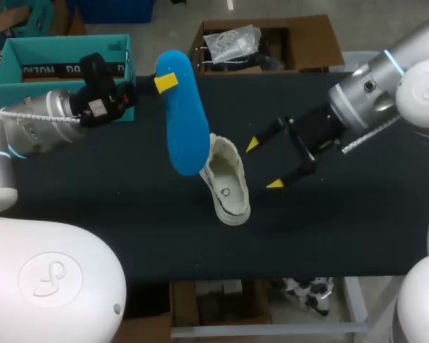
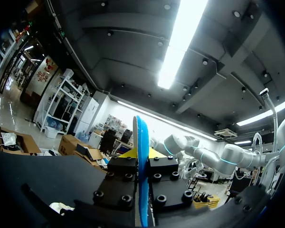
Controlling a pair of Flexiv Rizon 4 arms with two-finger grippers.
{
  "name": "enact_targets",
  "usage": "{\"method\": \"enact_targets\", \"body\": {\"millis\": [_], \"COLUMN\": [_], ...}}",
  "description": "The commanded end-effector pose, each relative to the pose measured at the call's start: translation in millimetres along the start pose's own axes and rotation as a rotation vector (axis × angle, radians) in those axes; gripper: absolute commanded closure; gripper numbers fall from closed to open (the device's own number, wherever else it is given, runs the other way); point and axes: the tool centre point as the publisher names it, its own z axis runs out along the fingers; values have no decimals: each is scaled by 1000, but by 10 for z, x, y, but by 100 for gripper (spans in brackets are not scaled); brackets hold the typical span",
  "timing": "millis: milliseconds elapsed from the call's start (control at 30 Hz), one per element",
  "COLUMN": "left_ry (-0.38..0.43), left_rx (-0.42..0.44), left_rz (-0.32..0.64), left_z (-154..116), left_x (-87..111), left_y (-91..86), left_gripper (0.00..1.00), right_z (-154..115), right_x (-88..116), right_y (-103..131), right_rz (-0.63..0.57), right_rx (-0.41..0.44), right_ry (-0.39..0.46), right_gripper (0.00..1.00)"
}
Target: Open the shoe tongue, take the insole out of the shoe, put the insole back into the shoe, and pack the shoe into the shoebox
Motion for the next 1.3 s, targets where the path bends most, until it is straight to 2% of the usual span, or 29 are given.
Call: {"method": "enact_targets", "body": {"millis": [33,133,167,300,367,533,833,1000,1300], "left_ry": [-5,-5,-5,-5,-5,-5,-5,65,209], "left_rx": [0,0,0,0,0,0,0,7,27], "left_rz": [-1,-1,-1,-1,-1,-1,-1,130,240], "left_z": [10,10,10,10,10,10,10,164,328], "left_x": [9,9,9,9,9,9,9,81,66], "left_y": [-1,-1,-1,-1,-1,-1,-1,197,553], "left_gripper": [100,100,100,100,100,100,100,100,100], "right_z": [-1,-1,-21,-33,-18,74,124,128,197], "right_x": [64,64,124,221,232,198,140,118,121], "right_y": [4,4,4,-3,-3,-32,-93,-131,-172], "right_rz": [2,2,15,128,154,214,331,355,383], "right_rx": [6,6,1,91,101,164,216,236,281], "right_ry": [-44,-44,-34,-17,-8,39,28,35,42], "right_gripper": [0,0,0,0,0,0,0,0,0]}}
